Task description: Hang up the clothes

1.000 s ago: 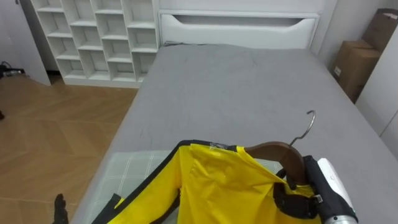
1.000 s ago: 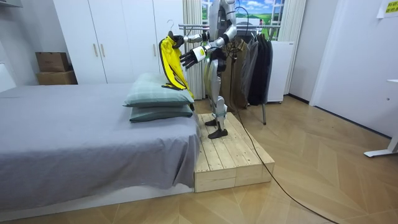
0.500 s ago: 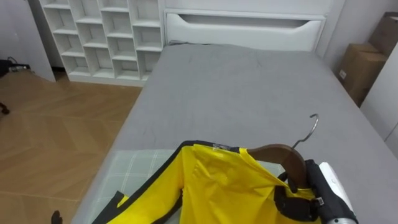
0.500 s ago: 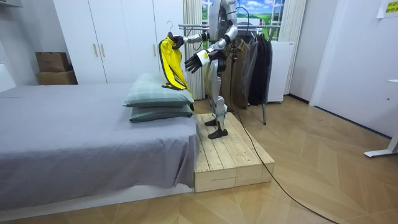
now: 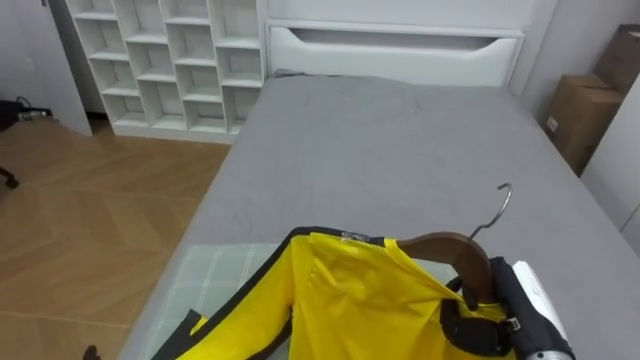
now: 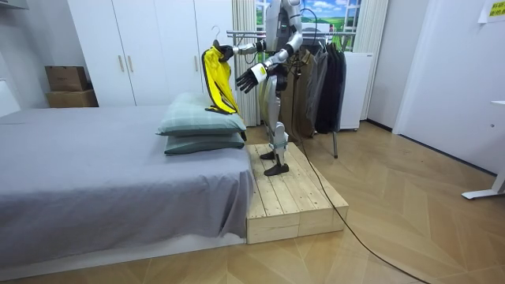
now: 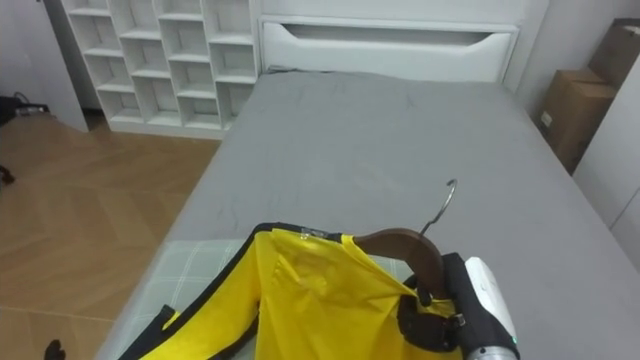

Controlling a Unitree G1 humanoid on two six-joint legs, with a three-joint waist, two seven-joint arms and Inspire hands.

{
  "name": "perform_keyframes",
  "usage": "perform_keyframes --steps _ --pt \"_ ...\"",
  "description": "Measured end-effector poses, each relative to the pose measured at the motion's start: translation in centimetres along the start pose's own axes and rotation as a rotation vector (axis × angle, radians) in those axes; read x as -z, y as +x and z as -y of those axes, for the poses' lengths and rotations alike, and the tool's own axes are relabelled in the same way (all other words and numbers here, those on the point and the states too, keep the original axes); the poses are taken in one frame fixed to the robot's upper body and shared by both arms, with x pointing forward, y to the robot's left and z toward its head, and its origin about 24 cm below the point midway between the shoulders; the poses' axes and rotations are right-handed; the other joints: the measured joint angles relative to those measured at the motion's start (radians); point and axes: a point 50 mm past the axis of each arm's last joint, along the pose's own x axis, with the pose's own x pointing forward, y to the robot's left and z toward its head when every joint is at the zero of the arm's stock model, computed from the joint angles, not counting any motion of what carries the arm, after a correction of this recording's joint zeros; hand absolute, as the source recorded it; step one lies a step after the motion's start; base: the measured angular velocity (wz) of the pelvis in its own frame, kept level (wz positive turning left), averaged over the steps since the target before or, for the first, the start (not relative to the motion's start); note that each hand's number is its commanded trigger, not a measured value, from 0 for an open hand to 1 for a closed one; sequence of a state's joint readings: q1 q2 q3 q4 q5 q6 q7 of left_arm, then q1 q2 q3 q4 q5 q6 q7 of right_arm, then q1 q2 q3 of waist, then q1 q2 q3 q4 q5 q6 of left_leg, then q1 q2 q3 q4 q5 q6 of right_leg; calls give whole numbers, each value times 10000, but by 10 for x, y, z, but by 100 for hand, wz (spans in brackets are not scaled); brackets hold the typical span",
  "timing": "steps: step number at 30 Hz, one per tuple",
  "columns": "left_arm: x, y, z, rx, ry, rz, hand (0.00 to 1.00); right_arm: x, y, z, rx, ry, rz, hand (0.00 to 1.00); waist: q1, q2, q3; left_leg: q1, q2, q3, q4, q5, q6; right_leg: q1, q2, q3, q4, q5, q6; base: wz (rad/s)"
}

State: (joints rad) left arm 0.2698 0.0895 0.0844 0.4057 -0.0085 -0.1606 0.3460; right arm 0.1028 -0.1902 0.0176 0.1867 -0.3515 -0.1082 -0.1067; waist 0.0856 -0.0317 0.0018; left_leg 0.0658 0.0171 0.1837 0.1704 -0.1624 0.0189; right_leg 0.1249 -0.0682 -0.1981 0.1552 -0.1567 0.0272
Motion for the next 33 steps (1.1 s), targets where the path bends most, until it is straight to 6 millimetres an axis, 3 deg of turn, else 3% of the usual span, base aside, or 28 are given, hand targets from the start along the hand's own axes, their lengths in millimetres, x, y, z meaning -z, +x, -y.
perform_keyframes --steps 7,12,15,20,24,26,30,33 --pt "8 -2 1 111 211 -296 0 17 -3 -5 -124 -40 -760 100 -46 -117 82 -188 57 26 379 -241 48 -78 -9 32 194 -29 44 0" --pt "9 -1 1 157 425 -279 0 18 -3 -5 -15 -42 -802 100 -226 -159 90 -616 86 145 913 -440 164 -586 -73 56 536 -32 52 -9" --pt "5 1 2 120 372 -158 0 16 -3 -7 -61 19 -768 100 -215 -214 93 -608 227 704 896 -501 250 -978 -157 35 886 -38 65 -50" --pt "-20 16 11 -94 56 646 0 16 -4 -17 -262 198 -846 100 55 -140 155 -585 674 2332 1461 -1028 323 -1803 -169 -177 1582 74 -92 -91" --pt "-32 21 15 -413 -176 1078 0 15 -4 -24 -494 270 -810 100 120 -88 180 -472 812 3399 1373 -1111 347 -2134 -214 -299 1596 380 -153 -88" --pt "-33 20 20 -288 -150 1102 0 15 -4 -27 -592 207 -809 100 53 -80 196 -193 908 4057 1330 -1194 302 -2211 -299 -622 1729 455 -181 -78" --pt "-33 17 29 28 -67 1140 0 11 -1 -25 -509 303 -654 100 -36 -78 180 -10 1092 4807 1534 -1424 160 -2518 -360 -1091 2149 314 -405 -63" --pt "-33 16 32 165 -17 1151 0 7 2 -23 -464 300 -467 100 -192 -96 161 -2 1528 5092 2264 -1773 -74 -2763 -283 -1252 2517 67 -630 -42"
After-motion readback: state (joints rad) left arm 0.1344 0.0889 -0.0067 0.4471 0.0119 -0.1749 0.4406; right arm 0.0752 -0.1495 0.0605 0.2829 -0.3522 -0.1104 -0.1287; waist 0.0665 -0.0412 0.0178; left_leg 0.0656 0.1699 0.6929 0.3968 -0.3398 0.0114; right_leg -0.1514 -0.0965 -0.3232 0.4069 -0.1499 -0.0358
